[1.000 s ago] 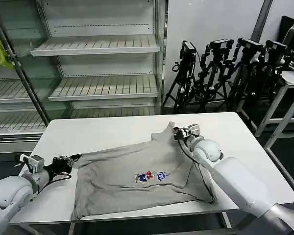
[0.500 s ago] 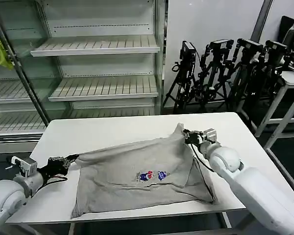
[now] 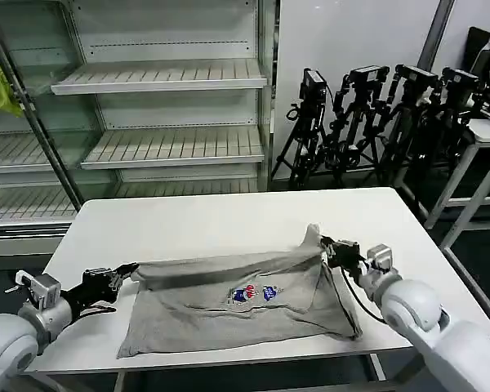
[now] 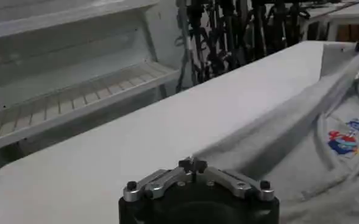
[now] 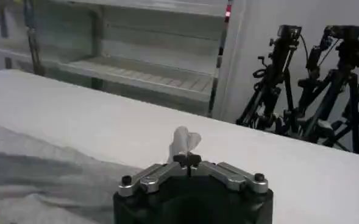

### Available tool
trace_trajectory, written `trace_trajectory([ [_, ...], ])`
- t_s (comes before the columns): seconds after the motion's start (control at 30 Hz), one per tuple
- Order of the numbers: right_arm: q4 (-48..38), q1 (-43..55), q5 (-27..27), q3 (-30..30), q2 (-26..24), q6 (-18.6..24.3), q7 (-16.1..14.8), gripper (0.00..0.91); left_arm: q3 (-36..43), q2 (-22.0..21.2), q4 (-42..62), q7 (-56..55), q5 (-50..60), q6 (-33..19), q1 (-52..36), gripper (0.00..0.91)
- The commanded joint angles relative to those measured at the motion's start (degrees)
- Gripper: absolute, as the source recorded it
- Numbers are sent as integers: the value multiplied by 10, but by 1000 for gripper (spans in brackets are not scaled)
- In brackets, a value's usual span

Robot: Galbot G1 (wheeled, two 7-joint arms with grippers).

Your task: Fold and organize the clothes.

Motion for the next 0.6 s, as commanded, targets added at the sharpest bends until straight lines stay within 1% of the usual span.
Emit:
trace_trajectory([
  [0.03, 52, -103, -28, 45, -25, 10, -9, 0, -47, -1, -36, 0, 4, -1, 56, 40],
  [0.37, 52, -125, -40, 56, -28, 20, -18, 0, -80, -5, -45, 0, 6, -3, 90, 40],
  [0.6, 53, -145, -49, 69, -42, 25, -27, 0, -98, -17, -46, 4, 21, -8, 134, 40],
])
